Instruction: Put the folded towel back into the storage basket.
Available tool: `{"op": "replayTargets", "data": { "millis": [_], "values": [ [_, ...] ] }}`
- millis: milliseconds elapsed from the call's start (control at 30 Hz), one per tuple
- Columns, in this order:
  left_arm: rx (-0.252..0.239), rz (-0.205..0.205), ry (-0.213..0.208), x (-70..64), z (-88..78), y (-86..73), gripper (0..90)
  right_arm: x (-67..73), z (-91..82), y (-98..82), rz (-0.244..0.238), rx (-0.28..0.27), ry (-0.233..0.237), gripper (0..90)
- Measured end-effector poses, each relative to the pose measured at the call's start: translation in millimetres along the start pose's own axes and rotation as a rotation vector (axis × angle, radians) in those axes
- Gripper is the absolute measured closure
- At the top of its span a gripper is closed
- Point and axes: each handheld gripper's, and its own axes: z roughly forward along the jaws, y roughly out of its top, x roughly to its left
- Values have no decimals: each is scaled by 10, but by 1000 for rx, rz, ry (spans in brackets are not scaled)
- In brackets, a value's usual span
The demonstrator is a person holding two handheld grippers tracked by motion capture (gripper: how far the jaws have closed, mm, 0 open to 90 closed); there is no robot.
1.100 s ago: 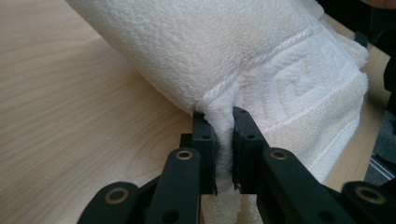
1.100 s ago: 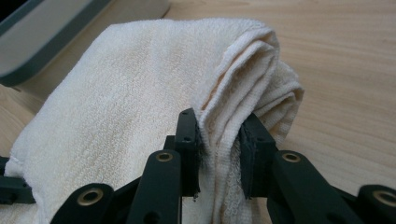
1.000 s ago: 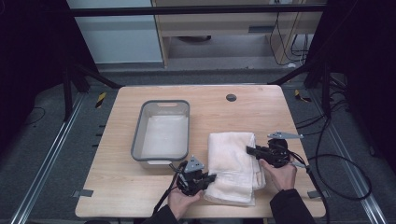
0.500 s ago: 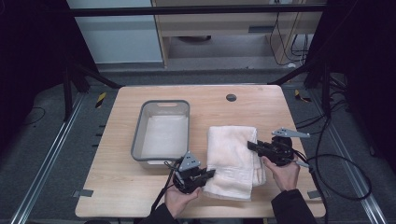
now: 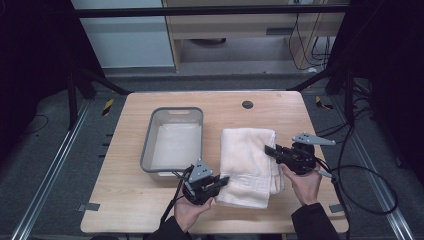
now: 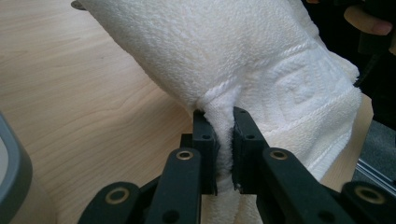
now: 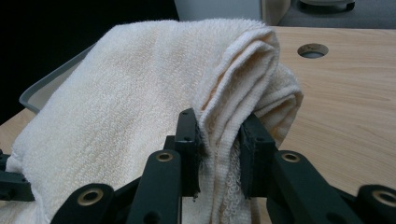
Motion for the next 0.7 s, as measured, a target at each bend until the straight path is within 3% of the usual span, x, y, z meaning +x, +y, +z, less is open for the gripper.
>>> {"op": "replayTargets", "data": {
  "millis": [700],
  "values": [
    [-85, 9, 17, 106, -199, 335, 814, 137, -40, 401, -46, -85, -16, 726]
  ]
}}
